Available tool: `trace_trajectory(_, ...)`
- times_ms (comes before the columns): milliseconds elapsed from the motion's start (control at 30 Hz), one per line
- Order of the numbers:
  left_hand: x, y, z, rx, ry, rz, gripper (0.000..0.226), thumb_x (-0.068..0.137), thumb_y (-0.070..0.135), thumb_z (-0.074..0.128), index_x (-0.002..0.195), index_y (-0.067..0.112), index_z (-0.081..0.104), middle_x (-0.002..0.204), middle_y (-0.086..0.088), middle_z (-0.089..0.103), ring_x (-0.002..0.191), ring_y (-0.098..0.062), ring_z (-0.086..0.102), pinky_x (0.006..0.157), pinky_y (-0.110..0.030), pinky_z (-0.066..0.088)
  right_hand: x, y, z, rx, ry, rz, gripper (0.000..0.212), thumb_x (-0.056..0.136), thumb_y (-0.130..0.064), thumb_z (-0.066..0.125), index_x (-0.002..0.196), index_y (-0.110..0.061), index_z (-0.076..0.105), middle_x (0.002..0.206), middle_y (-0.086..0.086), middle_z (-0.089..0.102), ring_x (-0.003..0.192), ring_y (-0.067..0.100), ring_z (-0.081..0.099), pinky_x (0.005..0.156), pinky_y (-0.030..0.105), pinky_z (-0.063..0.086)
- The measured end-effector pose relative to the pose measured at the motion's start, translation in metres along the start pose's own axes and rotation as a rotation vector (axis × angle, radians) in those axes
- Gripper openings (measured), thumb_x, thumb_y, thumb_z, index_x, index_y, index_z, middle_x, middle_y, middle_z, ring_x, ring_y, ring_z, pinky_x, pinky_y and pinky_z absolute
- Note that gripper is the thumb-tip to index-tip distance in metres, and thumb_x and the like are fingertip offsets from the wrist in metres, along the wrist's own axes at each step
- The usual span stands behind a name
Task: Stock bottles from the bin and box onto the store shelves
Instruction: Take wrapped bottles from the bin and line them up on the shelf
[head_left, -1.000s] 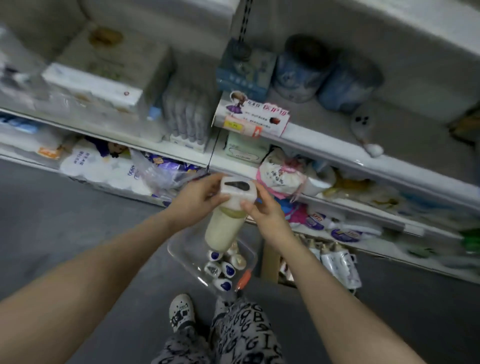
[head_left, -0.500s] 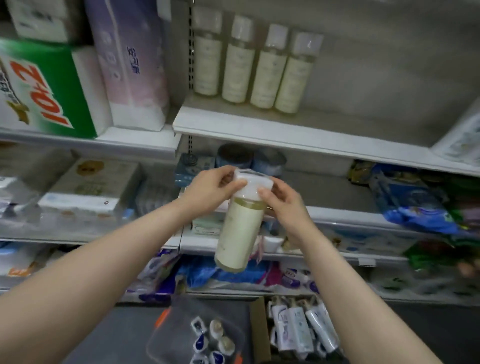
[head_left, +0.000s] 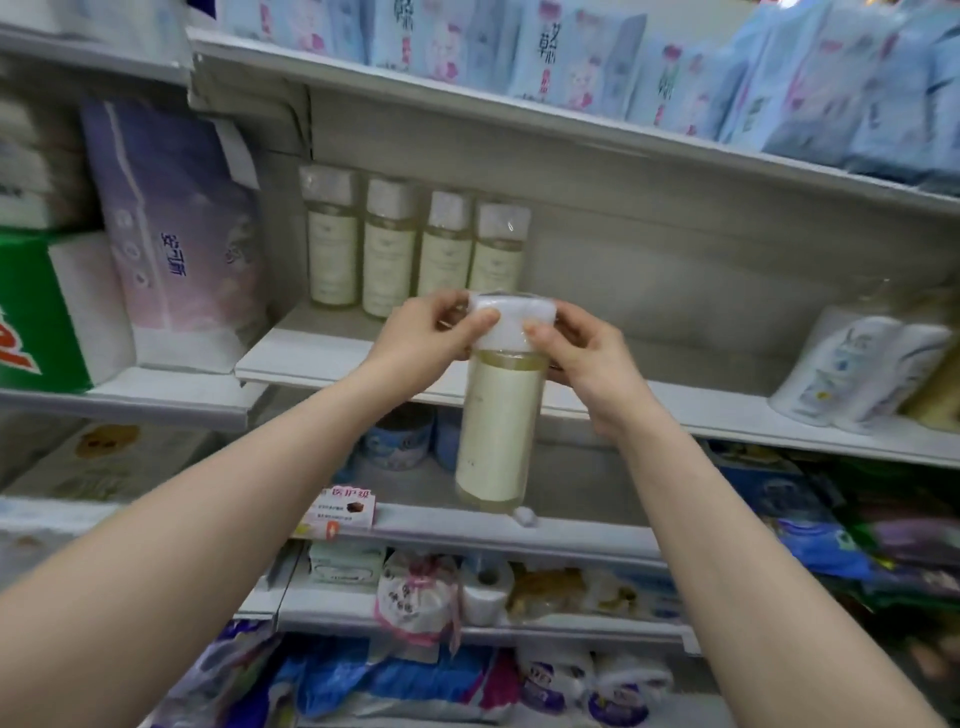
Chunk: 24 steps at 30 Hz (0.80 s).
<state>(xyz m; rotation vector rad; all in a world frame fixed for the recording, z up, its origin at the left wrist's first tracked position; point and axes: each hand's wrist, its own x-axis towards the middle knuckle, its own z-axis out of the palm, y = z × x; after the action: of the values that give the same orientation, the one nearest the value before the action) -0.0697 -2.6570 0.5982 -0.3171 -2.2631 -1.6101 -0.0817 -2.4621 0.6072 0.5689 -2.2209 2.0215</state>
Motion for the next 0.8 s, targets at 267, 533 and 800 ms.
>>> trace_trajectory(267,0.049,0.034,0.023,-0.002,0.066,0.086,0.063,0.071,0.066,0.061,0.115,0.021,0.068,0.097,-0.004,0.073,0.091,-0.022,0.071,0.085,-0.048,0.058,0.048,-0.019,-0.041,0.037,-0.005,-0.084,0.031,0.095,-0.014,0.064,0.126,-0.01,0.063,0.105,-0.004,0.073,0.094,0.007,0.07,0.073,0.021,0.054)
trace_trajectory(533,0.076,0.024,0.044,0.02,0.081,0.113,0.061,0.076,0.064,0.06,0.122,0.023,0.064,0.103,-0.001,0.071,0.096,-0.019,0.068,0.089,-0.048,0.056,0.083,0.0,-0.061,0.043,-0.02,-0.111,0.036,0.095,-0.014,0.064,0.131,-0.012,0.06,0.122,0.006,0.069,0.112,0.019,0.065,0.088,0.029,0.056)
trace_trajectory(800,0.089,0.019,0.046,-0.018,0.01,0.138,0.033,0.089,0.043,0.062,0.12,0.033,0.065,0.108,0.003,0.073,0.102,-0.015,0.068,0.093,-0.044,0.056,0.097,0.019,-0.063,0.038,0.023,-0.141,0.04,0.093,-0.025,0.069,0.131,-0.018,0.06,0.123,0.003,0.069,0.118,0.02,0.063,0.101,0.042,0.052)
